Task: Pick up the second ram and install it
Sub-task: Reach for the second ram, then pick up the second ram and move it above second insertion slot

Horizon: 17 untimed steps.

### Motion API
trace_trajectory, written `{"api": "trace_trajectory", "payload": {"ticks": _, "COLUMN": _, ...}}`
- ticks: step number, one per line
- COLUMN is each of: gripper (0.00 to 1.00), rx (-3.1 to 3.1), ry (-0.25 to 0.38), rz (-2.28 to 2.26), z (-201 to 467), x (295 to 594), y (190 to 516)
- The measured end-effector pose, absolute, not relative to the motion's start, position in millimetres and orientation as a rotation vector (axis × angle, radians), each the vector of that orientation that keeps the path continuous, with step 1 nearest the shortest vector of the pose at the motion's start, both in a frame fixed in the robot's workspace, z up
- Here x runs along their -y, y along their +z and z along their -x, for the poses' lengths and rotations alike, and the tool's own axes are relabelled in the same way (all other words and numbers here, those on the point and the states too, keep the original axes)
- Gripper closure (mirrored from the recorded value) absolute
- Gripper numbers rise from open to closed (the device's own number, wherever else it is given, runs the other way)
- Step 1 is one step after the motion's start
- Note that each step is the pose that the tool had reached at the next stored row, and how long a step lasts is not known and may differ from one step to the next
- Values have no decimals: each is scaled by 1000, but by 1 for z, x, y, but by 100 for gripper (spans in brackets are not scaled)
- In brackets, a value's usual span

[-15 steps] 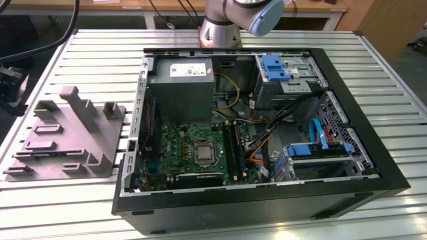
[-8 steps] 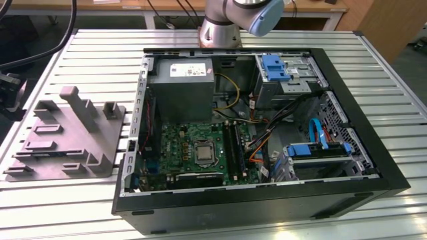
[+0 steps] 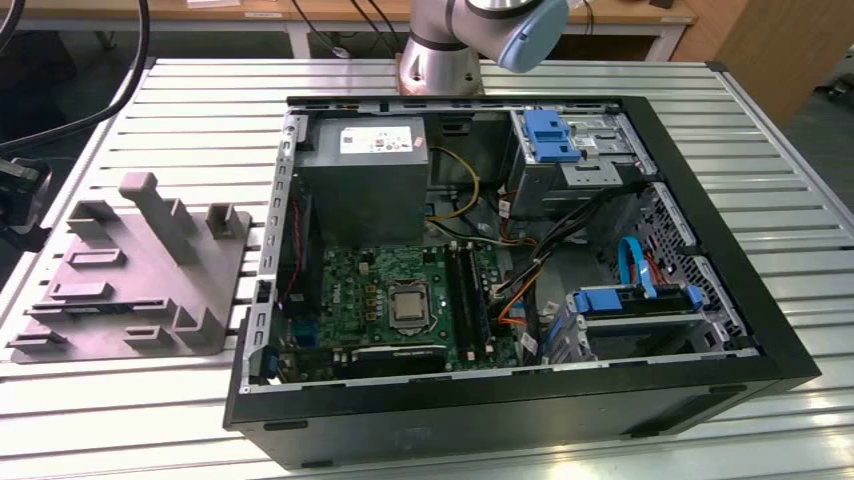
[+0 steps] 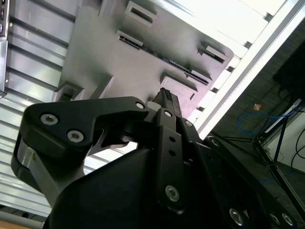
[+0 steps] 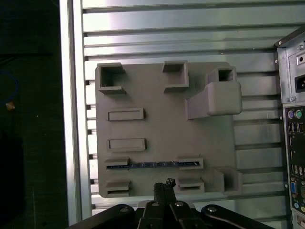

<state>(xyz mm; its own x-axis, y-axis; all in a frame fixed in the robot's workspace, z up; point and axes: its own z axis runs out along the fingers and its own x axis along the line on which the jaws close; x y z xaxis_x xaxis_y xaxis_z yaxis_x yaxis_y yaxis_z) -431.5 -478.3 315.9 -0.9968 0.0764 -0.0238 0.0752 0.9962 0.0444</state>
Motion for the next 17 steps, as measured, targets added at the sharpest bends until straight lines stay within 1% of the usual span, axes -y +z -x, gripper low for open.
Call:
{"api": "trace_trajectory", "payload": {"ticks": 13, "gripper": 90, "rx": -3113, "ry": 68, "rz": -117, "z": 431, "x": 478, "y": 315}}
{"api": "trace_trajectory", "payload": {"ticks": 17, "gripper": 90, "rx": -3116, "ry": 69, "rz": -33, "z": 431, "x": 478, "y": 315}}
